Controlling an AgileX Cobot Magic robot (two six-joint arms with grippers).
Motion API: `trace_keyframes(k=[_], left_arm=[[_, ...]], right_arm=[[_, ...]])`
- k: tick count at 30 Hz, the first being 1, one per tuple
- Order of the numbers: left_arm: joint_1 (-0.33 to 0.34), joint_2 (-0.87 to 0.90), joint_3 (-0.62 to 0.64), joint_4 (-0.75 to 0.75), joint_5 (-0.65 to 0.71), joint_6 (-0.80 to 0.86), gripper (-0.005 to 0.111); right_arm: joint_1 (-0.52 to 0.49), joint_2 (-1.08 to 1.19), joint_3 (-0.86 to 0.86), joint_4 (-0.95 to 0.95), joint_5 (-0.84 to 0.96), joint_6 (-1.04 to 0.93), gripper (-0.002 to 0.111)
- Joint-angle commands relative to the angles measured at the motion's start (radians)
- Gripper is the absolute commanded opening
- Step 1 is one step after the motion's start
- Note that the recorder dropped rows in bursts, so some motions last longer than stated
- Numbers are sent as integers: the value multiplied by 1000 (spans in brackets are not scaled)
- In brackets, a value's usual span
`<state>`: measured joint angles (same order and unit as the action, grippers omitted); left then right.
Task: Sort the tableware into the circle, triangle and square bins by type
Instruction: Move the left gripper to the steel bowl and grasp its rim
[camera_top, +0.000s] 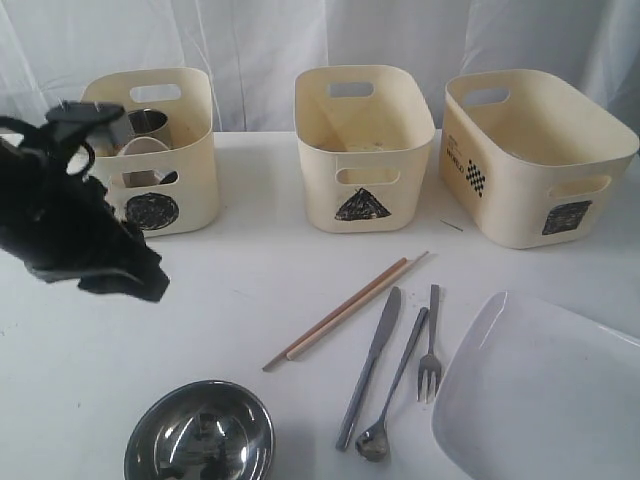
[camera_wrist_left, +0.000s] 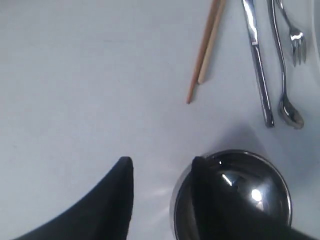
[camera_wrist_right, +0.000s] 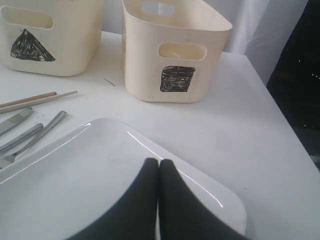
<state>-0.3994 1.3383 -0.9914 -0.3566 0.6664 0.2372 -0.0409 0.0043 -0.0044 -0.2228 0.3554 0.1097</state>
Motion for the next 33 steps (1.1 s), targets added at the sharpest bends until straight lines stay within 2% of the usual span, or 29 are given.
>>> trace_keyframes(k=[1,3,7,13,15,19,25,33], left_arm=[[-53,-11,109,-32,-21,53,54],[-56,-11,134,-42,-19,55,60],[-56,-11,143,-57,-6,57,61],[-56,-11,143,-167,69,185,61],[-56,-11,143,-178,69,204,65],[-56,9,143,-160,67,208,72],[-56,49,143,-75,56,207,72],[-56,126,144,-38,47,209,72]], right_arm=[[-1,-4,4,-3,-5,0,0],[-1,-4,4,-3,-5,0,0],[-1,-4,4,-3,-5,0,0],[-1,-4,4,-3,-3,0,0],[-1,-4,4,-3,-3,0,0],[-1,-4,4,-3,-3,0,0],[-1,-4,4,-3,-3,0,0],[-1,-4,4,-3,-3,0,0]])
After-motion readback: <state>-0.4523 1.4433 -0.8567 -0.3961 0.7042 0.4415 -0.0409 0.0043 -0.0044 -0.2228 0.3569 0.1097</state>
